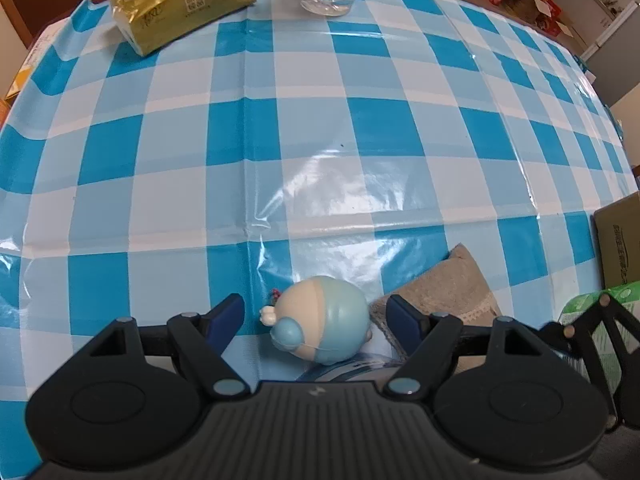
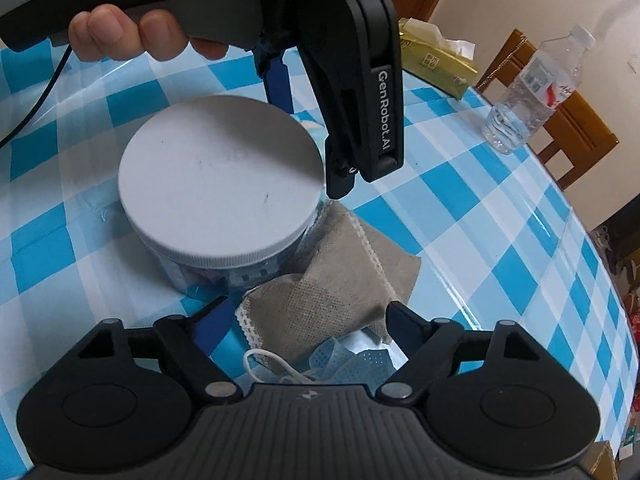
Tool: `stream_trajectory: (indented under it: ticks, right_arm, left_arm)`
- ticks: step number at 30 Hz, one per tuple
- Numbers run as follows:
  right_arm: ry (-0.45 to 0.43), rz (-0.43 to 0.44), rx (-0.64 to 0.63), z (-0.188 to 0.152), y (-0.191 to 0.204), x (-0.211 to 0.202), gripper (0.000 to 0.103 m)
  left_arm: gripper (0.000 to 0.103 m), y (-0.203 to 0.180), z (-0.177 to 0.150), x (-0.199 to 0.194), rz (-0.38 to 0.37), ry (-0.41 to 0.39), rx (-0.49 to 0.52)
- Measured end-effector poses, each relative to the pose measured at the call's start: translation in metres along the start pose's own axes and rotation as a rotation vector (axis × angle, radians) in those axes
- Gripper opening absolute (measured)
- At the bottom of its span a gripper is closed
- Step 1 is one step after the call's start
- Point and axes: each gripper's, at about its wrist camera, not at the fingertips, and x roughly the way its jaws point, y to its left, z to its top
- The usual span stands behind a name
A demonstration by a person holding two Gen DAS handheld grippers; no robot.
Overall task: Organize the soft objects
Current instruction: 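Grasp the light blue round toy with the left tool, then grasp the beige cloth pouch with the right tool while the left tool holds the toy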
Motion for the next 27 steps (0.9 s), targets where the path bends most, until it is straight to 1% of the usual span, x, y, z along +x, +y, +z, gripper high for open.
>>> stream_trajectory:
  ticks: [1, 2, 3, 5, 6, 7, 8, 11, 15, 17, 19, 21, 22, 23, 24, 25, 27]
  right_arm:
    - [0.002, -0.002, -0.006, 0.0001, -0.0001, 0.0010, 0.084]
    - [0.004, 0.007, -0.011, 0.0002, -0.0007, 0.0016, 0.082]
    - [0.005, 0.017, -0.015, 0.0006, -0.0011, 0.0017, 0.081]
    - [0.004, 0.023, -0.023, 0.0004, 0.0002, 0.0011, 0.074]
    - [0.002, 0.019, -0.029, 0.0002, 0.0012, 0.0007, 0.073]
    - [0.000, 0.017, -0.030, 0.0002, 0.0020, -0.0001, 0.070]
    - [-0.001, 0.018, -0.028, 0.0002, 0.0018, -0.0006, 0.064]
    - [-0.006, 0.025, -0.009, -0.0003, 0.0001, -0.0037, 0.054]
    - [-0.011, 0.030, 0.010, -0.0001, -0.0027, -0.0064, 0.054]
    - [-0.013, 0.022, 0.016, 0.0010, -0.0041, -0.0060, 0.059]
    - [-0.019, -0.001, 0.003, 0.0025, -0.0031, -0.0054, 0.061]
    - [-0.018, -0.010, -0.010, 0.0028, -0.0025, -0.0037, 0.061]
    - [-0.017, -0.009, -0.013, 0.0027, -0.0026, -0.0027, 0.061]
    - [-0.017, -0.009, -0.012, 0.0025, -0.0031, -0.0024, 0.060]
    - [-0.017, -0.004, -0.008, 0.0022, -0.0036, -0.0026, 0.058]
    - [-0.016, 0.006, -0.003, 0.0021, -0.0038, -0.0032, 0.053]
    - [-0.021, 0.007, 0.002, 0.0019, -0.0033, -0.0050, 0.050]
  left_arm:
    - [0.075, -0.0002, -0.0002, 0.0002, -0.001, -0.001, 0.001]
    - [0.071, -0.0010, -0.0002, 0.0008, -0.003, 0.003, 0.003]
    - [0.070, -0.0014, -0.0002, 0.0015, -0.005, 0.005, 0.004]
    - [0.068, -0.0017, -0.0001, 0.0029, -0.008, 0.007, 0.005]
    - [0.067, -0.0019, -0.0001, 0.0037, -0.011, 0.011, 0.003]
    - [0.065, -0.0022, -0.0002, 0.0043, -0.014, 0.014, 0.002]
    - [0.064, -0.0025, -0.0004, 0.0048, -0.016, 0.015, 0.001]
    - [0.064, -0.0037, -0.0013, 0.0051, -0.017, 0.018, 0.003]
    - [0.064, -0.0041, -0.0030, 0.0044, -0.014, 0.017, 0.003]
    - [0.064, -0.0047, -0.0028, 0.0045, -0.011, 0.017, 0.007]
    - [0.064, -0.0051, -0.0030, 0.0049, -0.008, 0.018, 0.010]
    - [0.059, -0.0052, -0.0025, 0.0054, -0.007, 0.019, 0.011]
    - [0.055, -0.0052, -0.0021, 0.0056, -0.006, 0.018, 0.012]
    - [0.056, -0.0052, -0.0022, 0.0059, -0.007, 0.018, 0.012]
    - [0.055, -0.0051, -0.0021, 0.0063, -0.006, 0.019, 0.010]
    - [0.055, -0.0050, -0.0021, 0.0069, -0.006, 0.021, 0.011]
    - [0.054, -0.0049, -0.0024, 0.0069, -0.007, 0.020, 0.009]
